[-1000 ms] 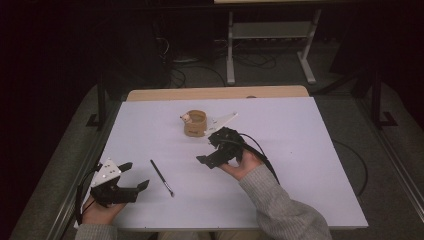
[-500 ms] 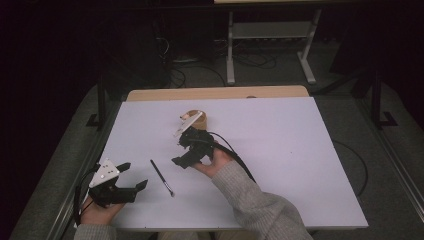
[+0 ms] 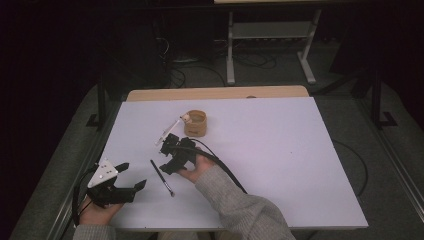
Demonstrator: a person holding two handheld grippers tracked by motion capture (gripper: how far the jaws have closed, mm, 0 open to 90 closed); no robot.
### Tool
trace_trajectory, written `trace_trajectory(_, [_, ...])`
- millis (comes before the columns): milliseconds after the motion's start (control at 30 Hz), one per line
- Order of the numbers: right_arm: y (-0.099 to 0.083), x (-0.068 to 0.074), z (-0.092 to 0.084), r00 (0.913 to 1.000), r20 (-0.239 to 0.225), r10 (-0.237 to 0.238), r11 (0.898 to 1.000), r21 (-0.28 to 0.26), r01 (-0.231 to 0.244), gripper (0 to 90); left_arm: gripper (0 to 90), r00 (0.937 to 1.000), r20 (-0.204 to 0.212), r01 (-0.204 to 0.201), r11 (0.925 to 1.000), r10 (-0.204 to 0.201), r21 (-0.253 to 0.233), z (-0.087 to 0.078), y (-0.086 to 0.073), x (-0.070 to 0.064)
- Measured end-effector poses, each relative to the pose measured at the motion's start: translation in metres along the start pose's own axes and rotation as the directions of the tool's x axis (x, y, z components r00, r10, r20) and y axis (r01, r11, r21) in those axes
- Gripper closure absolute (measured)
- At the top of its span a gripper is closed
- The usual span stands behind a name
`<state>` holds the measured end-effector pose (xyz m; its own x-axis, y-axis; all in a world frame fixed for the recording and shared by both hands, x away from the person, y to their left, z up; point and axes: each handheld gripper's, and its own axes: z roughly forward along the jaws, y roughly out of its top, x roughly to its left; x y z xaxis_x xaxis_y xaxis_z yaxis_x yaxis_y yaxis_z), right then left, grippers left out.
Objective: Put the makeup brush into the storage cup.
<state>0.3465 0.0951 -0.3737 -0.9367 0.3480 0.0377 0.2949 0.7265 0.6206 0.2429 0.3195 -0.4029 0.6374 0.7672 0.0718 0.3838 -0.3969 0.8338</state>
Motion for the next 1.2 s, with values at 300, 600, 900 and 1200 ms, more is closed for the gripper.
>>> trace_trajectory(300, [0.002,0.010,0.029,0.9993,-0.037,0.007,0.999,0.052,-0.006,45.6,16.2,1.0000,0.001,0.002,1.0000,-0.002,-0.009,0.001,0.000,0.000])
trace_trajectory(600, [0.001,0.018,0.048,0.9995,-0.031,0.009,0.993,0.119,-0.006,51.9,16.2,1.0000,0.003,0.001,1.0000,-0.001,-0.009,0.001,0.000,0.000])
trace_trajectory(900, [-0.002,0.025,0.061,0.9997,-0.024,-0.001,0.986,0.166,0.005,61.2,16.5,1.0000,0.006,0.001,1.0000,-0.001,0.000,0.002,0.000,0.000])
trace_trajectory(1200, [-0.004,0.030,0.064,0.9999,0.011,0.011,0.983,0.186,-0.013,81.2,17.6,0.9999,0.010,0.000,1.0000,0.000,0.003,0.003,-0.001,0.001])
